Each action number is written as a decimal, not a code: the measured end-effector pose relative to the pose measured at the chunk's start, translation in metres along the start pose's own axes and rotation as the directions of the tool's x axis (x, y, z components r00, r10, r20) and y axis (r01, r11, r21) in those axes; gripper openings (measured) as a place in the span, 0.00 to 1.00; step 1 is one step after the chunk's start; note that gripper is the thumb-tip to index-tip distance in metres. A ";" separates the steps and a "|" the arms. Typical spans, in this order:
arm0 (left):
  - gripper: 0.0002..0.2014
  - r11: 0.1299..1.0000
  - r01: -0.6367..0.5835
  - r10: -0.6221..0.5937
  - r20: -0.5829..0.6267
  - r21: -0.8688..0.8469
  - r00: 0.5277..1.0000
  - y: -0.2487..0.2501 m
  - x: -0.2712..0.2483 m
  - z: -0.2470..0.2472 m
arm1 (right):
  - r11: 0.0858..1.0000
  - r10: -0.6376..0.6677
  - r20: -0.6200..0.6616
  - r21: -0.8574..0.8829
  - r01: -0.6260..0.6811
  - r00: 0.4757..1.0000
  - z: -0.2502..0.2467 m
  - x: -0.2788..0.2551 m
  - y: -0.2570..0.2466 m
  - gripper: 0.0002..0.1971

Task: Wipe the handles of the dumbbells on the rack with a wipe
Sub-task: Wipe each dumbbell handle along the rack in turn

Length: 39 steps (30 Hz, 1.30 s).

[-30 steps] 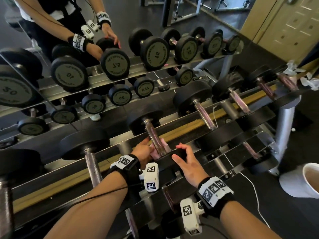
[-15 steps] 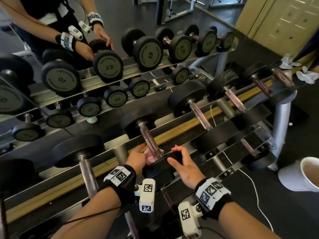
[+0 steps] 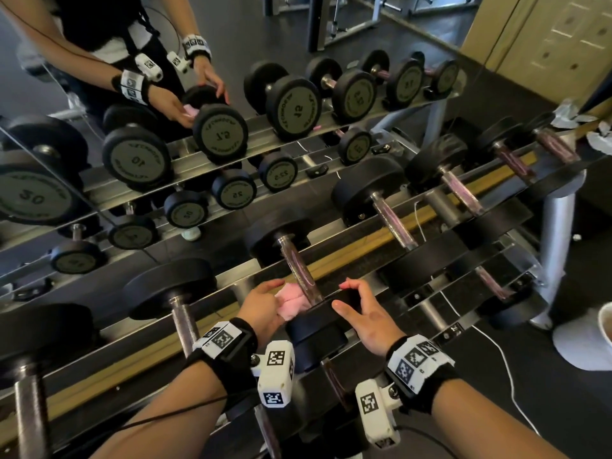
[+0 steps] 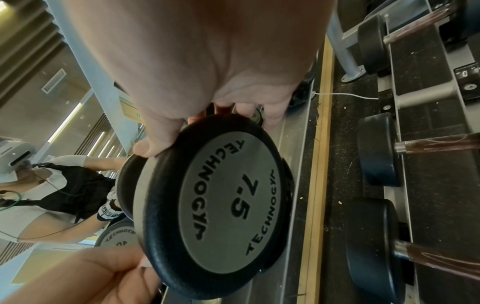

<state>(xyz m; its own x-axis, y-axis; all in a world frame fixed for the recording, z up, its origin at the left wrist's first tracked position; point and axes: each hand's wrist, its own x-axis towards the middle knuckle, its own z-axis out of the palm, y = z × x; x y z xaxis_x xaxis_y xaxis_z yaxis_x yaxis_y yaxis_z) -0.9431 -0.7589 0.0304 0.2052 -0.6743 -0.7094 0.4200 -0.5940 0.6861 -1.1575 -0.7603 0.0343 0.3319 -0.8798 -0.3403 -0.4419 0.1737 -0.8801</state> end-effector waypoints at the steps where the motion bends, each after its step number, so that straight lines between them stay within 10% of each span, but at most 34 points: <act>1: 0.20 0.999 -0.030 0.030 -0.008 0.011 1.000 0.003 -0.001 -0.001 | 1.000 0.000 -0.001 -0.002 0.000 1.000 0.000 0.000 -0.001 0.19; 8: 0.19 0.908 -0.304 0.290 0.093 0.287 0.953 0.029 -0.009 -0.007 | 0.999 0.027 0.006 0.041 -0.027 1.000 -0.001 -0.004 -0.007 0.18; 15: 0.20 0.336 -0.572 0.630 0.273 0.748 0.727 0.056 -0.005 0.002 | 0.989 0.055 0.022 0.136 -0.058 0.998 -0.002 -0.005 -0.010 0.19; 21: 0.23 -0.021 -0.587 0.408 0.543 0.810 0.734 0.034 0.006 0.014 | 0.983 0.036 0.006 0.178 -0.037 0.999 0.000 -0.003 -0.006 0.20; 27: 0.21 -0.253 -0.691 0.287 0.734 0.677 0.615 0.041 0.013 0.007 | 0.980 0.022 -0.022 0.196 -0.017 1.000 0.002 -0.004 -0.003 0.19; 34: 0.26 -0.477 -0.661 -0.022 0.744 0.579 0.668 0.058 0.017 0.013 | 0.990 0.023 -0.019 0.142 -0.020 1.000 0.000 -0.002 -0.002 0.19; 39: 0.22 -0.430 -0.554 0.110 0.650 0.713 0.752 0.070 0.011 0.026 | 0.988 0.024 -0.018 0.150 -0.021 1.000 0.000 -0.002 -0.002 0.19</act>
<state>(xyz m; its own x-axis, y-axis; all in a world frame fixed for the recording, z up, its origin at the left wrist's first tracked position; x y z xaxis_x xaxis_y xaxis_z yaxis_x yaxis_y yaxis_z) -0.9345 -0.8194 0.0749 -0.3740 -0.8576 -0.3531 -0.9247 0.3155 0.2131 -1.1571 -0.7584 0.0367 0.3064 -0.8832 -0.3549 -0.3185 0.2563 -0.9126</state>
